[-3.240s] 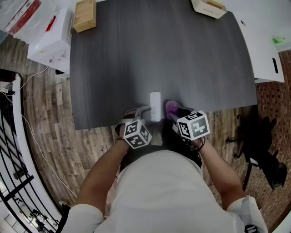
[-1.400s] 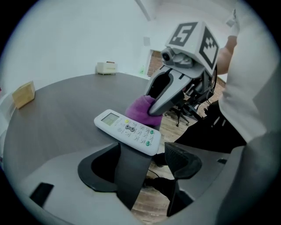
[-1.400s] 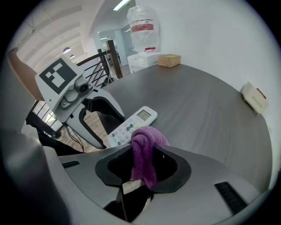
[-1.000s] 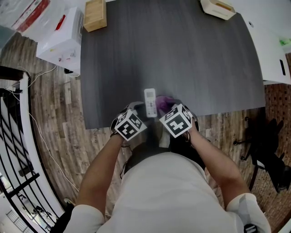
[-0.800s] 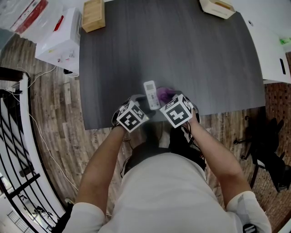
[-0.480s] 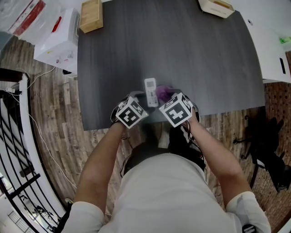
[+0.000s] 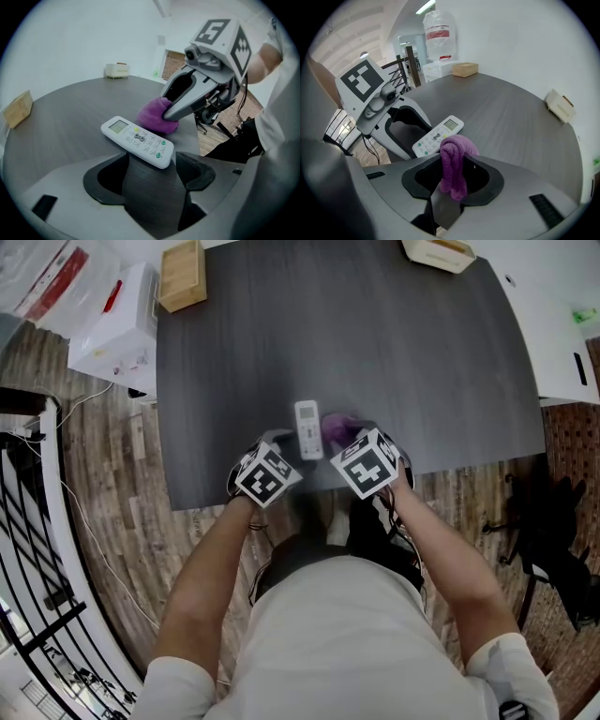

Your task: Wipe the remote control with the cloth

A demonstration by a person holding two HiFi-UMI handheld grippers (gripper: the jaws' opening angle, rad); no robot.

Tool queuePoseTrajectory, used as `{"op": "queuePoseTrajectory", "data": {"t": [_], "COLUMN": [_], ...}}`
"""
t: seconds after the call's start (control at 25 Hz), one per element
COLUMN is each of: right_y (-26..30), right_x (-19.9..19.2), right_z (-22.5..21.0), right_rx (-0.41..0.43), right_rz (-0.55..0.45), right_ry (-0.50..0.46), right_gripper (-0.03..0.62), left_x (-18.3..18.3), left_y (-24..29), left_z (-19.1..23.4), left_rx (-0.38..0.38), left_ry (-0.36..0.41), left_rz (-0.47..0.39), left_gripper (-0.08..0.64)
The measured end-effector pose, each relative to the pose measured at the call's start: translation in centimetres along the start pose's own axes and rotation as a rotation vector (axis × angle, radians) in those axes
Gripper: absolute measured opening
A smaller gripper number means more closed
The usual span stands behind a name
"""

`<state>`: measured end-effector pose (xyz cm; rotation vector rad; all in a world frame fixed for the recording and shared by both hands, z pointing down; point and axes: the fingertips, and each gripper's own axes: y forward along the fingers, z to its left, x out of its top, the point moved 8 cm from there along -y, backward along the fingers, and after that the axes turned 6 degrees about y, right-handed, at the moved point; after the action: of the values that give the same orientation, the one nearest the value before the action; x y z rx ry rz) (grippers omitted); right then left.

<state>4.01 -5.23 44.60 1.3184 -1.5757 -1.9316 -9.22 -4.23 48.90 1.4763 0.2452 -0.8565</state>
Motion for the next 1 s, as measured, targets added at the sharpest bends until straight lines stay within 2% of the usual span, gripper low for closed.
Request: {"op": "queuePoseTrajectory", "data": {"t": [0.28, 0.4, 0.6, 0.76, 1.0], "right_y": [-1.8, -3.5, -7.6, -10.2, -12.8], "right_x": [-1.2, -2.3, -4.5, -5.8, -8.2], "right_z": [-2.9, -4.6, -7.0, -7.0, -4.5], "right_rx": [-0.055, -0.087, -0.146, -0.146, -0.120], "right_rz": [-0.024, -0.054, -0.150, -0.240, -0.335], "right_ry": [0.044, 0.086, 0.193, 0.286, 0.395], "right_gripper": [0.123, 0.123, 0.123, 0.123, 0.123], "left_x": [-1.9, -2.8, -2.9, -2.9, -2.1], "left_y": [-1.3, -3.0, -6.1, -8.4, -11.4], "left_z": [-0.9, -1.5, -3.2, -4.3, -6.6], "left_rx": [0.011, 0.029, 0.047, 0.034, -0.011], "left_ry": [-0.045, -0.088, -0.264, -0.408, -0.536], "left_rz": [0.001, -0.033, -0.222, -0.394, -0.641], "left_gripper": [0.310, 0.310, 0.310, 0.308, 0.307]}}
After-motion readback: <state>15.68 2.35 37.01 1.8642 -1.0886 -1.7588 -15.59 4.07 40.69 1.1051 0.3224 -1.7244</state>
